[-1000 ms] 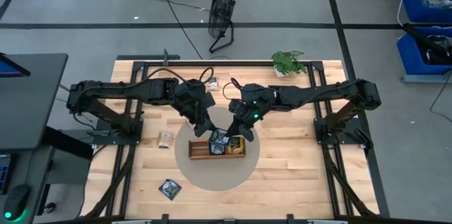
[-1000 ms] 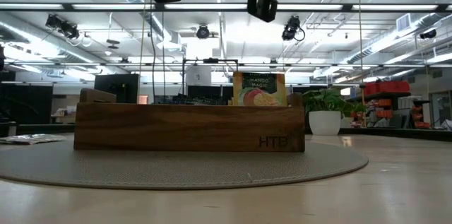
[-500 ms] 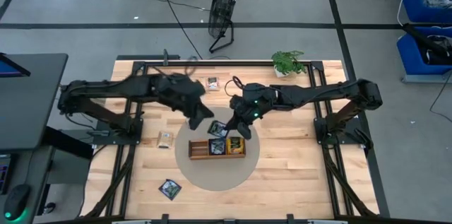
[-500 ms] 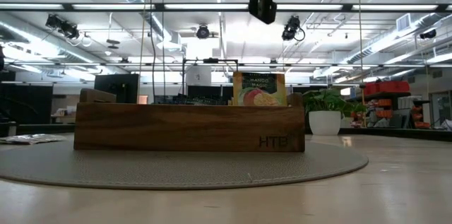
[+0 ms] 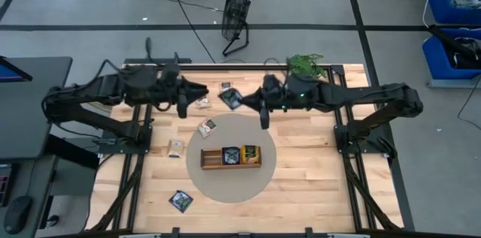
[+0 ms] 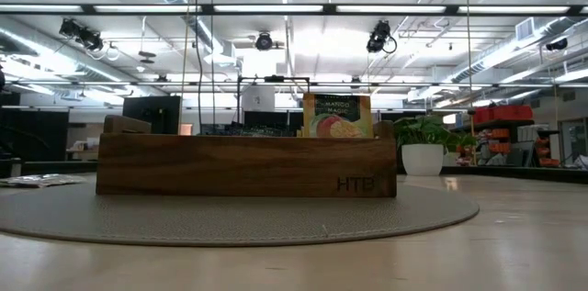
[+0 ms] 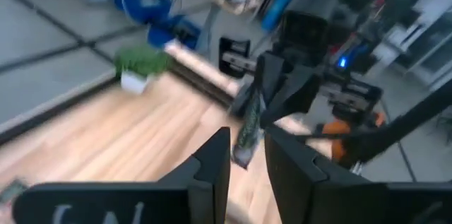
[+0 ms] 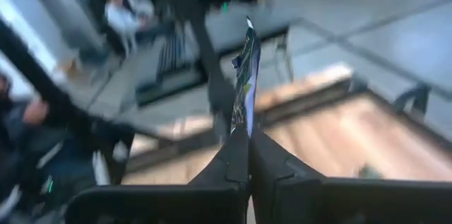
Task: Pick & Place Tea
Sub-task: Put the violet tea bag into the middle section of the wooden organizer
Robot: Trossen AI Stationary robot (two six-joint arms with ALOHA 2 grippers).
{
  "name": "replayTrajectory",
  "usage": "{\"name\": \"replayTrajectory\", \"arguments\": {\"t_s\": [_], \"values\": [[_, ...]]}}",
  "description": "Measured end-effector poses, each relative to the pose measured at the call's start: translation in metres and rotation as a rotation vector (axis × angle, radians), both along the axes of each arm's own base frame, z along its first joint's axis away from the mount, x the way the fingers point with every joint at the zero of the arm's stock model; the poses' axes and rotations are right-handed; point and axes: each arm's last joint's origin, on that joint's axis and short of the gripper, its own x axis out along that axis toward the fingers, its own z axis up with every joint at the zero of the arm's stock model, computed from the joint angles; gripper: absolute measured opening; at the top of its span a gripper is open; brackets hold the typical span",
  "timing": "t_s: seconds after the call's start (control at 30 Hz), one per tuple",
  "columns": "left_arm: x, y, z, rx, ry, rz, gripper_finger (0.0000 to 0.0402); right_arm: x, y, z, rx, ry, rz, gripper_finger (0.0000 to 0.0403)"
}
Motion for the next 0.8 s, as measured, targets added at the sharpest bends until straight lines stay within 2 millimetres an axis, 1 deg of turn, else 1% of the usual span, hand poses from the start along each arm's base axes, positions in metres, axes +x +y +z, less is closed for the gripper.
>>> {"name": "replayTrajectory", "arguments": {"t_s": [0.23, 0.4, 0.53, 0.63, 0.8], "values": [[-0.001, 0.0, 0.02, 0.076, -0.184, -0.017, 0.011, -0.002, -0.002, 0.029, -0.051, -0.285, -0.054, 0.0], [0.001, 0.0, 0.027, 0.127, -0.247, -0.02, 0.0115, -0.005, -0.002, 0.043, -0.073, -0.426, -0.081, 0.0], [0.004, -0.001, 0.032, 0.169, -0.292, -0.022, 0.0129, -0.007, -0.002, 0.051, -0.074, -0.511, -0.084, 0.0], [0.014, -0.001, 0.031, 0.178, -0.307, -0.047, 0.0146, -0.009, -0.002, 0.054, -0.074, -0.548, -0.085, 0.0], [0.037, -0.003, 0.019, 0.172, -0.271, -0.092, 0.0171, -0.008, -0.002, 0.053, -0.074, -0.535, -0.081, 0.0]]}}
